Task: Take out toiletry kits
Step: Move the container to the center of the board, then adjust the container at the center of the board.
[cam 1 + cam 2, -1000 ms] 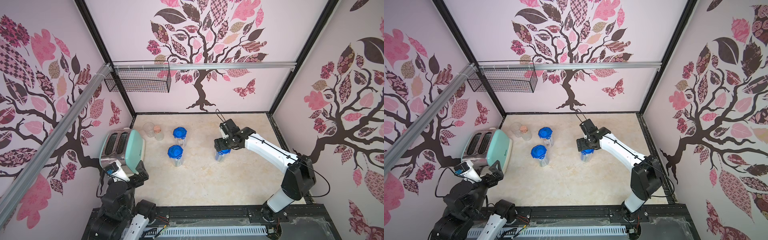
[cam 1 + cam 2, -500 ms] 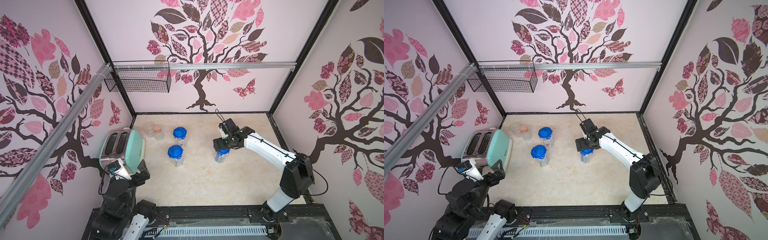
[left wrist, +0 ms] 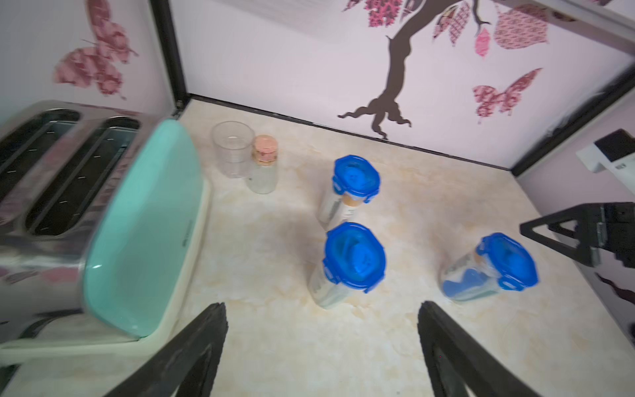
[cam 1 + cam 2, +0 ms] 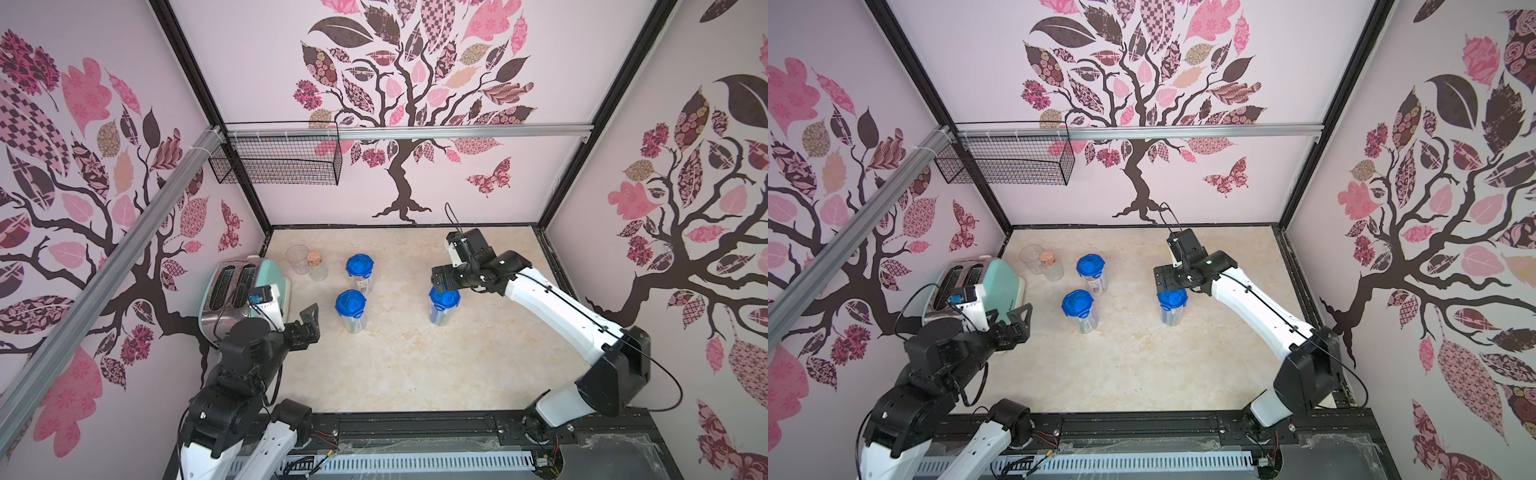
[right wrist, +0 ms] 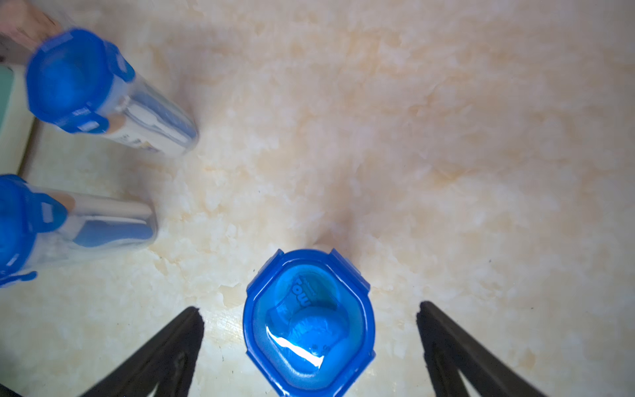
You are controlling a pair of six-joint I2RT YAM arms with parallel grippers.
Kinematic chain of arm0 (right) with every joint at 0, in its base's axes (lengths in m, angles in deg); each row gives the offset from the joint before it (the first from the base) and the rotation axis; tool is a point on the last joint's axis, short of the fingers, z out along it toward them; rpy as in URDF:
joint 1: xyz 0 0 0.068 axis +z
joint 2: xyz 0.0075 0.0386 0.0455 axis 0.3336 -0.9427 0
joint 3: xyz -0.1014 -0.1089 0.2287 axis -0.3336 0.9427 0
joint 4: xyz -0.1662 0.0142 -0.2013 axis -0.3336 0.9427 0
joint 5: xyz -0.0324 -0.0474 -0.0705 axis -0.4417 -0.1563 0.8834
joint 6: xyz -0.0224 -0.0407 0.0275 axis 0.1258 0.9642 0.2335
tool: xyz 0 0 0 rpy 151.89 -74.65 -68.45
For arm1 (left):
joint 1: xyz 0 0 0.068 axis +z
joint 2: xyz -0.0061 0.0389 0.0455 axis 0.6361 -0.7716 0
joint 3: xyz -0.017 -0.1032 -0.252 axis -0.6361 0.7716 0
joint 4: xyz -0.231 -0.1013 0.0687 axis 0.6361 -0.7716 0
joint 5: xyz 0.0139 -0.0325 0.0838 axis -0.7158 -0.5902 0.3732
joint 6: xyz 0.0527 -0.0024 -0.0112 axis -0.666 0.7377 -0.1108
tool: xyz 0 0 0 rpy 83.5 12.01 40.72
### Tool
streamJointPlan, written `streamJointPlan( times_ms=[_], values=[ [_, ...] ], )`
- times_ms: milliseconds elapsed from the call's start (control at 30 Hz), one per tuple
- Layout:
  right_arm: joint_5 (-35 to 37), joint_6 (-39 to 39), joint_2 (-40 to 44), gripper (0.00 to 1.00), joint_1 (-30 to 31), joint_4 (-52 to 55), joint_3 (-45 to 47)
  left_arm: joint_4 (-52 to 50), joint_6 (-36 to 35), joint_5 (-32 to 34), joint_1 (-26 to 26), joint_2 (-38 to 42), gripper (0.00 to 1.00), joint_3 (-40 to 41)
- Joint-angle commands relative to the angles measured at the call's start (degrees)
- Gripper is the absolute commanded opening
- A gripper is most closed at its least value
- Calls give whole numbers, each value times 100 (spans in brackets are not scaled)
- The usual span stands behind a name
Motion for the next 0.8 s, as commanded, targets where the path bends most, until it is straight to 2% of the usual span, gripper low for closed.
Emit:
streamJointPlan(
  times_ms=[0,100,167,300,367,500,633,767],
  values=[
    [430,-182,741,100,-29,-347,206,502,71,-1535,-40,-712,86,-287],
    [455,-260,1496,100,-41,-702,884,937,290,-2399,-166,-1417,82,-476],
    [434,-366,1992,100,-43,-872,1416,1341,425,-2741,-331,-1808,80,-493],
    [544,-626,2739,100,-78,-962,2446,1929,470,-2759,-819,-2690,77,-605],
    [687,-721,2910,99,-95,-1031,2876,2142,556,-2962,-880,-3159,74,-709],
    [567,-805,2960,95,-195,-1356,3525,2362,538,-2867,-1149,-4050,72,-1027],
    [393,-921,2749,93,-241,-1687,3778,2554,330,-2836,-1467,-4884,71,-1409],
    [98,-986,2483,91,-258,-2074,3977,2331,49,-3035,-1546,-5675,69,-1981]
  ],
)
